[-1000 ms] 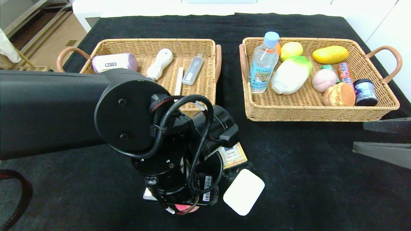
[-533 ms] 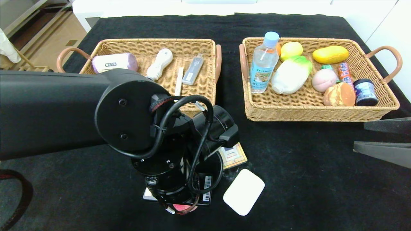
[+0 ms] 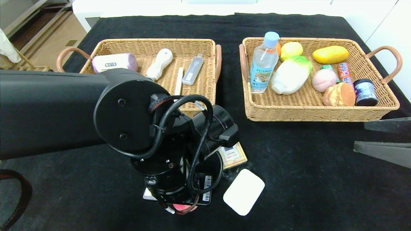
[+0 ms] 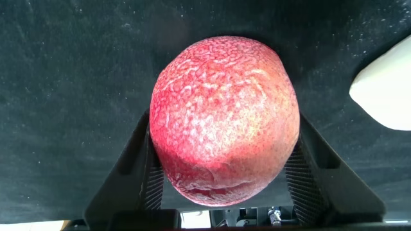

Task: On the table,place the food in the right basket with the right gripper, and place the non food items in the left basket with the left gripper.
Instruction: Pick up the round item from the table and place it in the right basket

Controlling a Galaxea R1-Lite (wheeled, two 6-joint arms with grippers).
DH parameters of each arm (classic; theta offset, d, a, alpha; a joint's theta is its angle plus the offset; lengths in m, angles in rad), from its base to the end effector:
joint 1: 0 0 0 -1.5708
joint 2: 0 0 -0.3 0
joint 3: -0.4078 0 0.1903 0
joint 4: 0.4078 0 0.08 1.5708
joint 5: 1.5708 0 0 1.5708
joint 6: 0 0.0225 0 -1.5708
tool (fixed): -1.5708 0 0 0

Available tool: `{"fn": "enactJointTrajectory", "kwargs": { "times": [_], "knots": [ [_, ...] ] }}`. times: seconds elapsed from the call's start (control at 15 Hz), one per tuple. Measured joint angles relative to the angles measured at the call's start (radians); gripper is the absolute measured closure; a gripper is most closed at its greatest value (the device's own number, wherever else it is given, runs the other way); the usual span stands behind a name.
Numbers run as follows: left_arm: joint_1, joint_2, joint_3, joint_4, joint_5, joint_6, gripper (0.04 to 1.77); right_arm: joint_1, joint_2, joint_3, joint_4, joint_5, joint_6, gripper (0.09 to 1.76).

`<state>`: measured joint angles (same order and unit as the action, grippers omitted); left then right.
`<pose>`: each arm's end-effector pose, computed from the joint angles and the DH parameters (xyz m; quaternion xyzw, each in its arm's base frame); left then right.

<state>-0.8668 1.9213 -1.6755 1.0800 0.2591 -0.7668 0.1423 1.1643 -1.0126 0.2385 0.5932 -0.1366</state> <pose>0.2086 -0.2368 0.2137 0.0232 0.5709 -0.0240 0.8204 0.1533 0.0347 0.2862 -0.0192 0.1644 0.3648 0.9163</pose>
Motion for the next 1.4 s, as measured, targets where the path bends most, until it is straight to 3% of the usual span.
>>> {"fn": "enactJointTrajectory", "kwargs": {
  "times": [0.4, 0.87, 1.13, 1.4],
  "knots": [
    [-0.003, -0.027, -0.039, -0.003, -0.003, 0.022, 0.72, 0.000, 0.000, 0.000, 0.000, 0.000, 0.000, 0.14],
    [-0.003, -0.066, -0.176, -0.010, 0.034, 0.162, 0.73, 0.001, -0.004, 0.000, 0.001, 0.001, 0.000, 0.14],
    [0.001, -0.089, -0.212, -0.181, 0.033, 0.272, 0.73, 0.001, -0.005, 0.000, 0.000, 0.001, 0.001, 0.14],
    [0.012, -0.090, -0.209, -0.431, 0.023, 0.346, 0.73, 0.001, -0.006, 0.000, 0.000, 0.000, 0.003, 0.14]
  ]
}}
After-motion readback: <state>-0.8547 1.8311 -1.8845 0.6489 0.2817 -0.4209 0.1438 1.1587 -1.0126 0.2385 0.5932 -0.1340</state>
